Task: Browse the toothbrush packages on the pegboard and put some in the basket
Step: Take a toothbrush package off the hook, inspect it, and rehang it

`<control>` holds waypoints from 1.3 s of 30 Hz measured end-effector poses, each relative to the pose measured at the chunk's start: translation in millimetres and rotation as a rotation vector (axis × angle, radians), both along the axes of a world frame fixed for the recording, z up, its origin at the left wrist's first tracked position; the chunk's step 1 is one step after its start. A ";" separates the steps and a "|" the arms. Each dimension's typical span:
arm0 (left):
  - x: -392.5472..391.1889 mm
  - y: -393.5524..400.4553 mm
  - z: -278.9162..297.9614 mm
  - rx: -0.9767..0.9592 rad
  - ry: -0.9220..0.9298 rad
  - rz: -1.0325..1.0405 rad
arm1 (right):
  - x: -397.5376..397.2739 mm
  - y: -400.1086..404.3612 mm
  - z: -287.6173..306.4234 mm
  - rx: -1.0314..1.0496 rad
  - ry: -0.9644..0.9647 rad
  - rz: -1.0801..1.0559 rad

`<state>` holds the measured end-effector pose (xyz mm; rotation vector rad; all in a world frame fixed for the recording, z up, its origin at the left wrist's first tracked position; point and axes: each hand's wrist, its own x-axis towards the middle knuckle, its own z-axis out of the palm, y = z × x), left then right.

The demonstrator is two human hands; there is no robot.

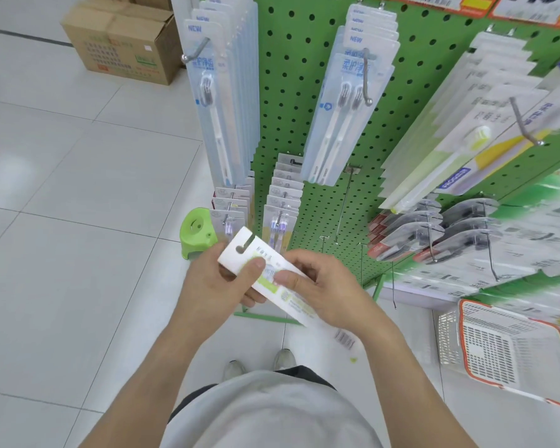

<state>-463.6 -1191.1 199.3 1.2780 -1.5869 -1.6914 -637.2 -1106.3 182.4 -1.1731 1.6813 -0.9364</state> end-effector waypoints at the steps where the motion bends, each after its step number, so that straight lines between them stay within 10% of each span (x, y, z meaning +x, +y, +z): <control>1: 1.9 -1.8 -0.2 -0.010 -0.023 -0.003 | -3.4 0.8 4.2 0.027 0.025 0.032; 27: 6.2 8.2 -9.2 0.024 0.075 0.121 | -1.2 18.8 -12.6 -0.038 0.718 -0.312; 39: 15.0 -5.6 -1.3 0.065 0.193 0.276 | -23.4 27.3 -13.1 0.034 0.333 -0.519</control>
